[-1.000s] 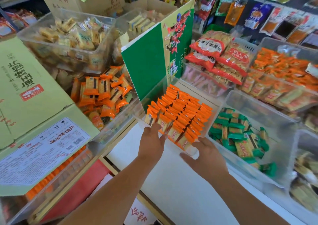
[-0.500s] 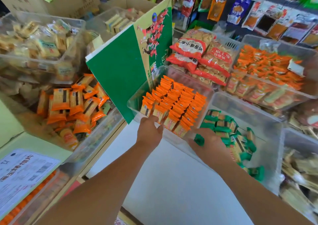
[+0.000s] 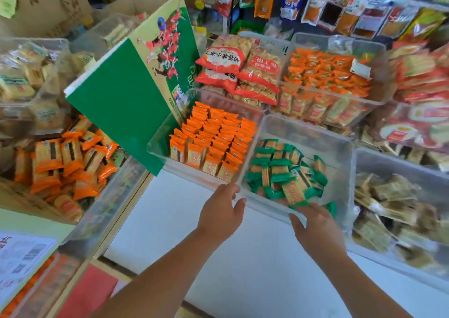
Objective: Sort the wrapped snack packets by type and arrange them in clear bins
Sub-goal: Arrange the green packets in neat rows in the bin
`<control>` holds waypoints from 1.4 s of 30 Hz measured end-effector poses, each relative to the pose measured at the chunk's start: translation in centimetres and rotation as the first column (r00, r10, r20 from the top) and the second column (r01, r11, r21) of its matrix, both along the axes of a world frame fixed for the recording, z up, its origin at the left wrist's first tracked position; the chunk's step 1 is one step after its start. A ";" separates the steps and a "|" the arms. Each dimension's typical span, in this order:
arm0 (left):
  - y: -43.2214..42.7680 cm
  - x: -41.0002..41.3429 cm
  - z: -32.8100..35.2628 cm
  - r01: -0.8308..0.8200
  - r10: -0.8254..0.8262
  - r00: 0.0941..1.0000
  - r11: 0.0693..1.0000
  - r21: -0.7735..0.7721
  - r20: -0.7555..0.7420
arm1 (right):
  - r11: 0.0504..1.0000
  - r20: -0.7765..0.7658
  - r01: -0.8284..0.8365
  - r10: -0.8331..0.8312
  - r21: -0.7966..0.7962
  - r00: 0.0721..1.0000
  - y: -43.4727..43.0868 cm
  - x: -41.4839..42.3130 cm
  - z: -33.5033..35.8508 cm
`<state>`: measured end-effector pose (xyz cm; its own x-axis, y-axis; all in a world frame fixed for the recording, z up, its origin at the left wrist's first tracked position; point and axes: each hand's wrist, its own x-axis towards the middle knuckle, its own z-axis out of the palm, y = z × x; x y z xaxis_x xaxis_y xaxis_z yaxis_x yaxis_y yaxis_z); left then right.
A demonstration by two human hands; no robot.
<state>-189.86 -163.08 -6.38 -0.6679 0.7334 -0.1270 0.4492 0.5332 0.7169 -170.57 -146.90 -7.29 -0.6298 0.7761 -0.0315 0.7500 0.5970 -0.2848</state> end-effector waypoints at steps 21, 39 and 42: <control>1.6 6.8 1.5 0.373 -0.488 0.816 0.854 -0.363 -0.309 | 0.990 0.042 -0.139 0.139 -0.014 0.989 -1.4 7.7 3.4; -8.9 18.0 1.6 0.277 -0.304 0.953 0.837 -0.471 0.020 | 0.898 0.263 -0.083 0.214 -0.433 0.941 -12.2 15.2 3.2; -9.3 19.5 2.1 0.229 -0.330 0.939 0.811 -0.539 -0.097 | 0.831 0.268 -0.025 0.208 -0.556 0.941 -12.0 16.1 3.3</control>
